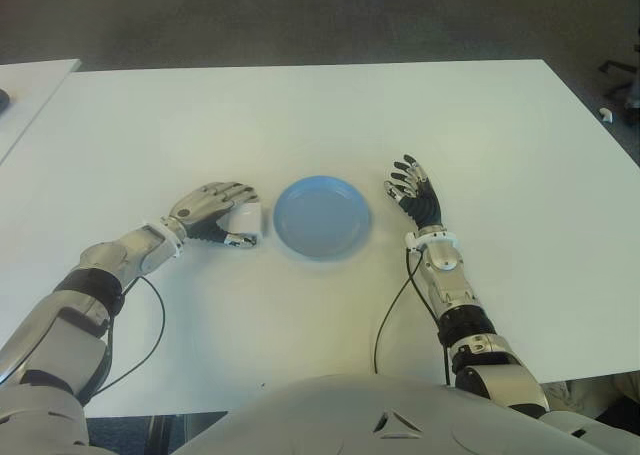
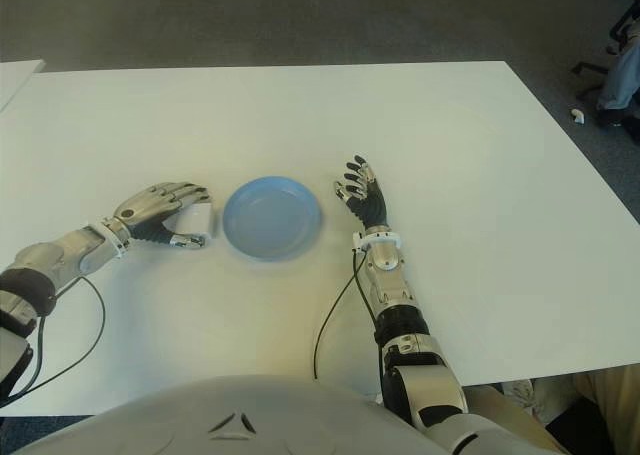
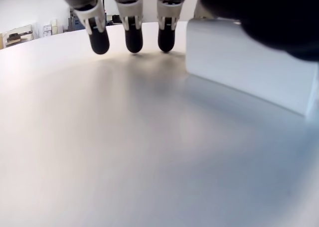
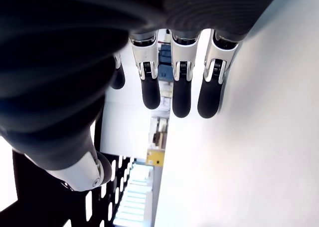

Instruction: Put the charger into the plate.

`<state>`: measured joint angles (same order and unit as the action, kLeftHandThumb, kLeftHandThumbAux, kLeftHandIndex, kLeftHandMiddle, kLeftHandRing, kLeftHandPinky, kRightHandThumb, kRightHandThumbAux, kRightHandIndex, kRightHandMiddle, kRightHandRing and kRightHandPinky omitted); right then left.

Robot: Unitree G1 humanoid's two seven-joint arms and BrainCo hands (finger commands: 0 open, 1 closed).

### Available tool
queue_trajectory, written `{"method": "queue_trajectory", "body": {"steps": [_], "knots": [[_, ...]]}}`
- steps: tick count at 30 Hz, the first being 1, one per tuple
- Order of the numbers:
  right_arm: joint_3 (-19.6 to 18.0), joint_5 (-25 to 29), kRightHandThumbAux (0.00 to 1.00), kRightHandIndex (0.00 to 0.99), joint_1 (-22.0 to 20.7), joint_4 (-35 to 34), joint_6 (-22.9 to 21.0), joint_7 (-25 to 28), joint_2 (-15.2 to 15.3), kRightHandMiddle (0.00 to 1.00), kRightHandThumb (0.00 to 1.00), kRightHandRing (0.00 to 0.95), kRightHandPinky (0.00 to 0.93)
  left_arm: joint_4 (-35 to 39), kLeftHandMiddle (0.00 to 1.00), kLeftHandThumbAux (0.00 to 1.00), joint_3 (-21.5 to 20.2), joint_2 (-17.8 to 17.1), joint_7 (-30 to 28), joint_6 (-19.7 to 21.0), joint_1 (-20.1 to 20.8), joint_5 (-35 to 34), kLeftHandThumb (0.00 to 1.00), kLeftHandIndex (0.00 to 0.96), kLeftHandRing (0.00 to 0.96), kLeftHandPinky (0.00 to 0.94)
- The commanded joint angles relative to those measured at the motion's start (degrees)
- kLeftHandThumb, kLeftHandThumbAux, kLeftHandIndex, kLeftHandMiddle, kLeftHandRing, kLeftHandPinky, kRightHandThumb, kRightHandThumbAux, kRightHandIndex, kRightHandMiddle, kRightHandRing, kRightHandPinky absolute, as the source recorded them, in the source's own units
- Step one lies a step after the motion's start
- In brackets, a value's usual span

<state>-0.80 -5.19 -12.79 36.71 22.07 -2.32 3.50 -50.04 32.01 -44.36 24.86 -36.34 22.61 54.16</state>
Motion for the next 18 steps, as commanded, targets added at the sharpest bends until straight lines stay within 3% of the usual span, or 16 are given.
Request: {"method": "queue_trajectory", "body": {"steps": [1,18], "knots": [[0.1,0.8,0.744,0.026,1.6,1.0,-1.2,1.1,-0.1,0.172,0.451,0.210,0.257,-0.1,0.000,0.184,1.4,-0.3,-1.4,0.9,0.1,1.5,0.374,0.000,0.000,0.072],[-0.4,1.6,0.765,0.015,2.2,-1.8,-5.3,1.6,-0.4,0.137,0.220,0.195,0.233,1.0,0.000,0.202,2.8,-1.7,1.1,3.0,0.0,3.7,0.410,0.014,0.000,0.086]]}}
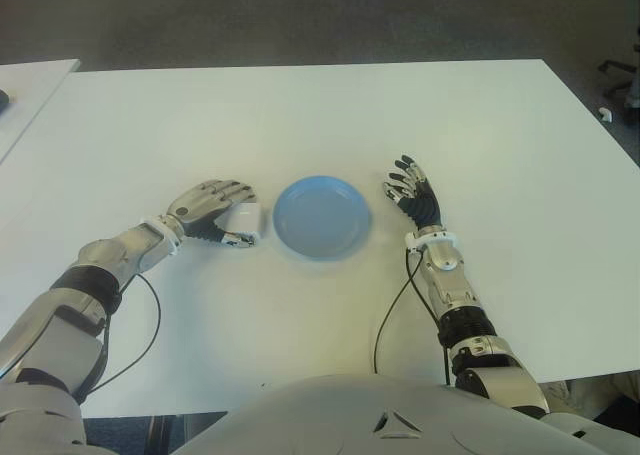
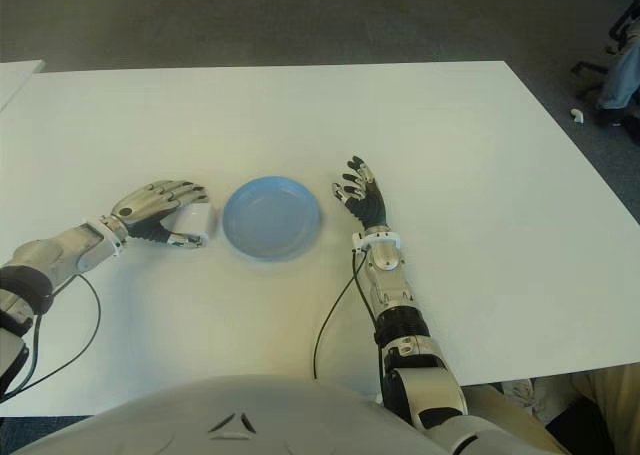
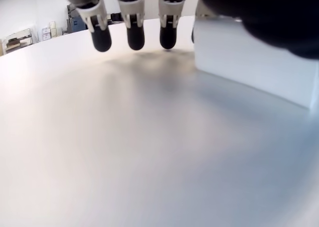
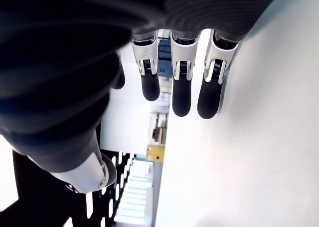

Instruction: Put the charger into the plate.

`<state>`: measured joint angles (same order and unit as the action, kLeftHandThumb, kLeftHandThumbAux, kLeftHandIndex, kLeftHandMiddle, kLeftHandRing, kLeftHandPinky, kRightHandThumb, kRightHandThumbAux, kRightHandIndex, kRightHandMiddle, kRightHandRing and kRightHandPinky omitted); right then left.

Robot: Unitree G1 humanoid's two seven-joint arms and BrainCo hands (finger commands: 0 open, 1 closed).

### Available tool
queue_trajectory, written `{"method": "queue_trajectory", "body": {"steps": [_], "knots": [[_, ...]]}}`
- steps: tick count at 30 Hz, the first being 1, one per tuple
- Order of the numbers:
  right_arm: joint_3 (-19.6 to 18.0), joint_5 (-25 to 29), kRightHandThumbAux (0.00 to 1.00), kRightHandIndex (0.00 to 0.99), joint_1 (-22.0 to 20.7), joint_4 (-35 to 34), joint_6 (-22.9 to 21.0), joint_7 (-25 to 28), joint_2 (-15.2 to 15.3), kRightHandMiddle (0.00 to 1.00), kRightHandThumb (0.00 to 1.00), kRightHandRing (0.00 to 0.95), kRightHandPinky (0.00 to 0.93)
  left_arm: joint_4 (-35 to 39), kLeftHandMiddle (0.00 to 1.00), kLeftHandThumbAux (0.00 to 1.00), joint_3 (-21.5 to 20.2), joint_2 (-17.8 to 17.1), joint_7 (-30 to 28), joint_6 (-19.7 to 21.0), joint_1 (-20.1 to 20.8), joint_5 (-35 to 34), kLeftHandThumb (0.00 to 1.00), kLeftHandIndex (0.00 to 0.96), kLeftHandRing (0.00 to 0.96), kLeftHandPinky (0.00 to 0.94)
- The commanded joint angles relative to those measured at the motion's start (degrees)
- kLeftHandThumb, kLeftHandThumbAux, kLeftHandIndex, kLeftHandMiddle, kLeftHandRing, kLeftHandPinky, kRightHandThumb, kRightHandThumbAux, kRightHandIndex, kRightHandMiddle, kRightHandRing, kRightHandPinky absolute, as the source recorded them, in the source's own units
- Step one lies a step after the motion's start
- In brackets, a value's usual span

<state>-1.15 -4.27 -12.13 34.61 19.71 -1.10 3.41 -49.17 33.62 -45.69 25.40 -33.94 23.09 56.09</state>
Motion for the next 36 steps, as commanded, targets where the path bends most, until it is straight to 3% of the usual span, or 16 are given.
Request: {"method": "queue_trajectory", "body": {"steps": [1,6,11,16,18,19,21,25,36], "knots": [[-0.1,0.8,0.767,0.015,1.5,0.2,-3.1,0.5,-0.3,0.137,0.207,0.193,0.232,0.1,0.000,0.205,1.4,-0.4,0.8,0.7,-0.5,1.9,0.414,0.019,0.002,0.090],[-0.4,1.5,0.772,0.016,1.7,-0.3,-3.7,1.1,-0.5,0.135,0.163,0.185,0.227,-0.4,0.015,0.217,2.2,-0.4,3.2,1.2,-0.1,2.9,0.438,0.045,0.022,0.118],[-0.8,2.5,0.775,0.020,1.7,-0.2,-3.9,1.8,-0.7,0.139,0.116,0.185,0.226,-1.3,0.104,0.254,3.7,-0.3,8.8,2.7,0.7,5.7,0.491,0.100,0.097,0.188],[-1.0,3.3,0.774,0.024,1.6,0.0,-3.7,2.0,-0.8,0.145,0.080,0.187,0.223,-3.1,0.411,0.330,6.7,0.2,18.7,7.3,2.3,11.2,0.563,0.257,0.389,0.427],[-1.1,3.4,0.774,0.026,1.6,0.1,-3.6,2.0,-0.9,0.150,0.067,0.190,0.226,-3.9,0.532,0.410,7.9,0.5,22.0,9.0,3.0,12.9,0.590,0.375,0.498,0.533],[-1.1,3.5,0.774,0.027,1.5,0.2,-3.6,2.0,-0.9,0.152,0.062,0.191,0.226,-4.3,0.570,0.511,8.4,0.6,23.2,9.5,3.3,13.4,0.635,0.396,0.541,0.579],[-1.2,3.6,0.771,0.028,1.4,0.4,-3.7,2.0,-0.9,0.154,0.051,0.192,0.223,-5.1,0.623,0.599,9.4,0.7,25.7,10.6,3.9,14.8,0.676,0.416,0.605,0.649],[-1.4,3.7,0.756,0.029,1.3,0.5,-4.0,2.1,-1.0,0.156,0.031,0.191,0.219,-6.2,0.712,0.673,11.1,0.9,29.3,11.9,4.8,16.3,0.715,0.435,0.704,0.748],[-1.6,4.0,0.698,0.033,1.0,1.1,-4.2,2.3,-1.2,0.161,0.001,0.187,0.210,-6.1,0.814,0.693,14.0,-0.7,36.4,11.1,7.0,17.9,0.736,0.443,0.811,0.833]]}}
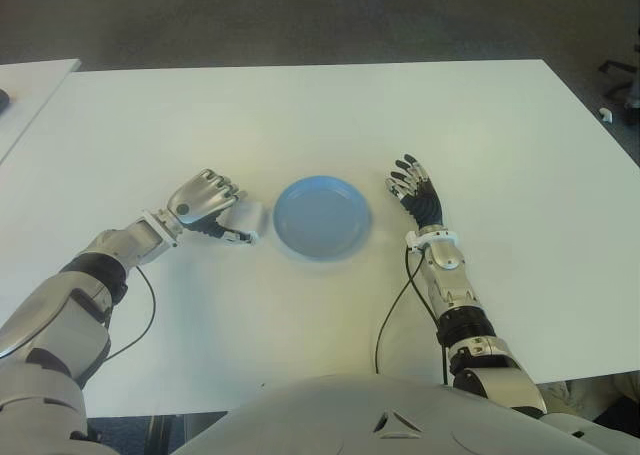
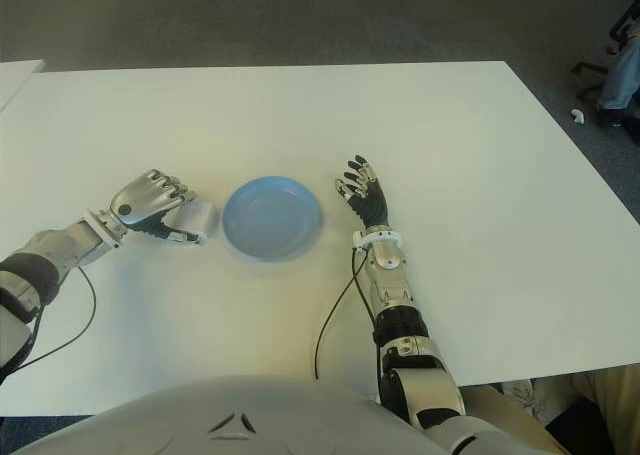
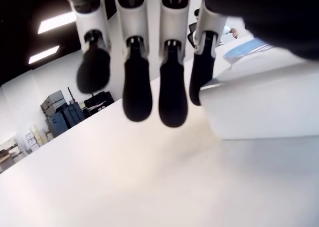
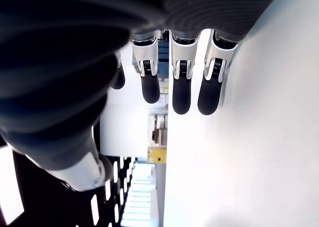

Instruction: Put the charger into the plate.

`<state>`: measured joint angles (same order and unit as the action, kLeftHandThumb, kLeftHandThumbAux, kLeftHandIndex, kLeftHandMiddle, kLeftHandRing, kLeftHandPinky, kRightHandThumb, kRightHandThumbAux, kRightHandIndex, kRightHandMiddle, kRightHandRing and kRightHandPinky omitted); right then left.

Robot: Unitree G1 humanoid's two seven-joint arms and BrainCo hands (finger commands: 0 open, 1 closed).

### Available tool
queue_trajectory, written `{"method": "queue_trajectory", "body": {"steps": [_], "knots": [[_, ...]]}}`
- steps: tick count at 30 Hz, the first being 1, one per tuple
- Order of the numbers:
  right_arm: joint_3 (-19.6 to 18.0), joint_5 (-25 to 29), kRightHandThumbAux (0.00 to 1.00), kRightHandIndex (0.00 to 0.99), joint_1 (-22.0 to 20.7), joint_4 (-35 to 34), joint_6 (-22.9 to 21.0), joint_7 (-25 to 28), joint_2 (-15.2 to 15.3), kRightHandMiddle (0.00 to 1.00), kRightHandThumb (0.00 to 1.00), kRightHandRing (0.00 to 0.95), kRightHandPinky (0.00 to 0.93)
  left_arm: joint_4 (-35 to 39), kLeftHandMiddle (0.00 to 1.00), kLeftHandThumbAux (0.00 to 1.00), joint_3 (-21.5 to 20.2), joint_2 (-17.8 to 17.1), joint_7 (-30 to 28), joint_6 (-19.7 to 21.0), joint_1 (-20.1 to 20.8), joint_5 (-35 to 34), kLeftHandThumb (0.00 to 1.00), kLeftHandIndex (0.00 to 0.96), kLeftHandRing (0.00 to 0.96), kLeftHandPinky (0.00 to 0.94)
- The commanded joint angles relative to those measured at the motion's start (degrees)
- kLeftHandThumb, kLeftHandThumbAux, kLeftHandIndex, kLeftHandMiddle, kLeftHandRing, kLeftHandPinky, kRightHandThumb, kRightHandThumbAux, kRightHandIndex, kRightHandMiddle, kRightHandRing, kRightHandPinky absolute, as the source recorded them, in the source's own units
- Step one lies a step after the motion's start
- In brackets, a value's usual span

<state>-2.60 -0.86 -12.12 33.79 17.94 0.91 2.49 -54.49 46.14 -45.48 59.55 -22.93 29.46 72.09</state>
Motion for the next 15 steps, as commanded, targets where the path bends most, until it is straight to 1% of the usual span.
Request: {"method": "queue_trajectory", "body": {"steps": [1,6,15], "knots": [[-0.2,0.6,0.695,0.034,0.9,1.9,-2.4,0.3,-0.3,0.162,0.001,0.188,0.210,-0.8,0.817,0.694,1.7,-0.9,2.8,0.1,0.7,2.0,0.737,0.443,0.814,0.835],[-0.3,0.8,0.674,0.037,1.0,2.0,-2.2,0.7,-0.3,0.165,0.000,0.186,0.205,-1.4,0.832,0.693,2.6,-1.0,5.7,-0.2,1.3,2.4,0.741,0.443,0.832,0.842],[-0.4,0.6,0.650,0.039,0.9,2.4,-2.2,0.6,-0.1,0.161,0.000,0.182,0.198,-0.4,0.840,0.694,2.9,-1.8,7.0,-1.5,2.2,1.9,0.744,0.443,0.842,0.844]]}}
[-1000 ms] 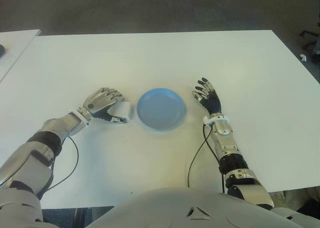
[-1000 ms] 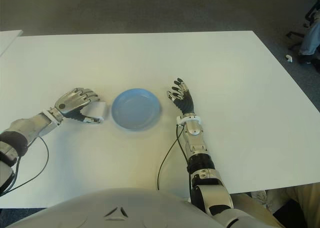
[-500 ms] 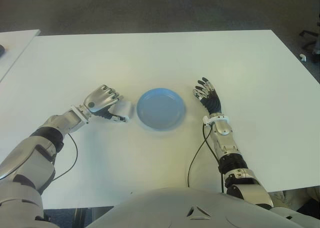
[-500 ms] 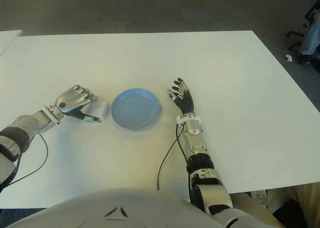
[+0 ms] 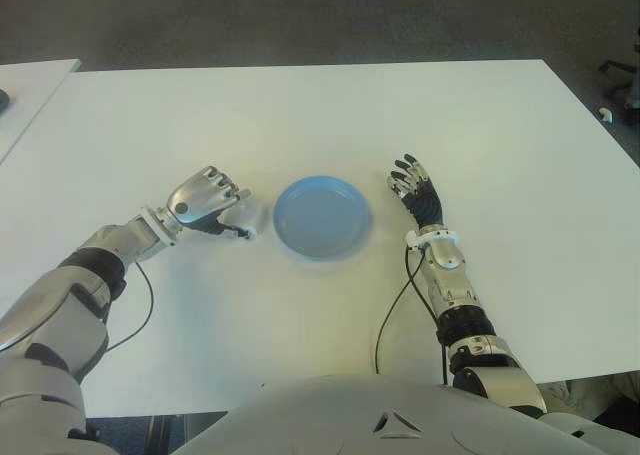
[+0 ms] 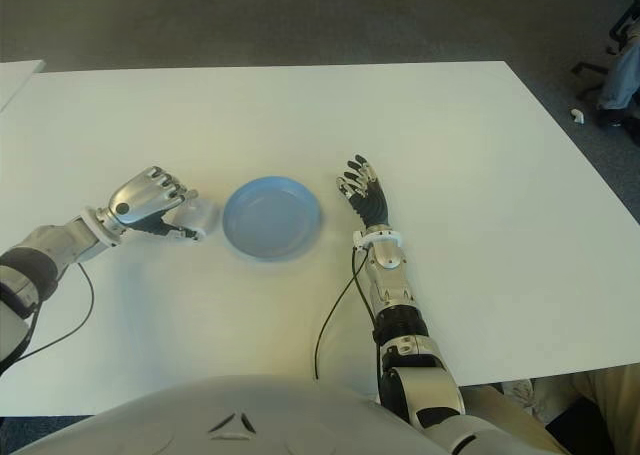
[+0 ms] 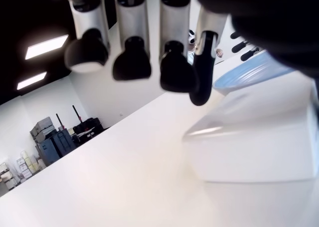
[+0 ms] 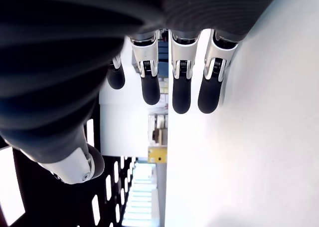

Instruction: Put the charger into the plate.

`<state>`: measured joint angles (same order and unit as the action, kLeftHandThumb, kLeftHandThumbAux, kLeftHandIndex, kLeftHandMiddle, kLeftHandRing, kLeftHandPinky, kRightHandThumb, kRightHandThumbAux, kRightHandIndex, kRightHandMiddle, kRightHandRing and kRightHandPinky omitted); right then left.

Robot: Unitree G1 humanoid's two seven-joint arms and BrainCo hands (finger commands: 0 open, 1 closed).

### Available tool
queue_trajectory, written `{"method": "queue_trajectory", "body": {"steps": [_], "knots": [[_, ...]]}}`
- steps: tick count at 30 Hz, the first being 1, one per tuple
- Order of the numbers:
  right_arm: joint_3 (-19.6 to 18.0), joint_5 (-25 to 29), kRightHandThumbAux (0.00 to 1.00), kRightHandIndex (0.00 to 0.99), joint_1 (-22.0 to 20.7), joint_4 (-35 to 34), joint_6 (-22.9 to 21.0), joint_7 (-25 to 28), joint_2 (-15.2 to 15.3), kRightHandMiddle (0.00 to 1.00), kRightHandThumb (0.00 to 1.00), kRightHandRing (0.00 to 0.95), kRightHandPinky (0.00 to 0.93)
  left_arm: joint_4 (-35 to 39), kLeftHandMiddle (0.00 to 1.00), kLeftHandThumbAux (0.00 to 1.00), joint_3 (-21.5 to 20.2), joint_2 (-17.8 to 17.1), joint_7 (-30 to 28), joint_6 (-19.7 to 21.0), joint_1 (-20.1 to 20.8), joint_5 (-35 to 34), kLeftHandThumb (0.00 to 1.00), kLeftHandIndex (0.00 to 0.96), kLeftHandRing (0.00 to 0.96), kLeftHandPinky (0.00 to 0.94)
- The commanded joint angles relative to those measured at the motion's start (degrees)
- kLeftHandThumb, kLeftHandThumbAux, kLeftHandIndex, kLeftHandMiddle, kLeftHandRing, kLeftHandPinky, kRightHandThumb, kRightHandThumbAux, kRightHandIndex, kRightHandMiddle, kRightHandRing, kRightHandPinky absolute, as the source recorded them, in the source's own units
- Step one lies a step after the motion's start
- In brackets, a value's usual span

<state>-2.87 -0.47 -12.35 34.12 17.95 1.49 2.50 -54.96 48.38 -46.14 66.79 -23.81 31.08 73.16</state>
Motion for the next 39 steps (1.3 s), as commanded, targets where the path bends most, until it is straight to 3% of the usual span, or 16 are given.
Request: {"method": "queue_trajectory", "body": {"steps": [1,7,16,28,39], "knots": [[-0.1,0.2,0.649,0.039,1.0,2.2,-2.3,0.0,-0.1,0.161,0.000,0.183,0.200,0.6,0.841,0.694,0.4,-1.3,-0.6,-0.9,0.7,0.6,0.744,0.443,0.843,0.844],[-0.1,0.3,0.644,0.036,0.8,2.4,-2.3,0.0,-0.3,0.167,0.000,0.190,0.209,10.3,0.845,0.695,-4.1,-4.7,-7.9,-6.1,0.5,-4.6,0.747,0.443,0.848,0.831],[-0.3,0.3,0.642,0.034,0.3,3.5,-2.0,0.1,-0.1,0.168,0.000,0.193,0.209,26.3,0.846,0.694,-13.9,-8.5,-20.1,-7.9,-3.0,-13.0,0.750,0.444,0.851,0.823],[-0.5,0.4,0.666,0.034,0.7,2.9,-2.4,0.1,-0.3,0.168,0.000,0.191,0.206,34.2,0.847,0.693,-23.5,-6.4,-32.3,-7.0,-3.9,-19.8,0.751,0.444,0.850,0.835],[0.0,0.1,0.719,0.028,1.3,1.7,-2.6,0.3,-0.4,0.162,0.005,0.185,0.211,33.6,0.840,0.693,-26.1,-4.0,-37.6,-8.4,-5.5,-21.6,0.750,0.444,0.842,0.816]]}}
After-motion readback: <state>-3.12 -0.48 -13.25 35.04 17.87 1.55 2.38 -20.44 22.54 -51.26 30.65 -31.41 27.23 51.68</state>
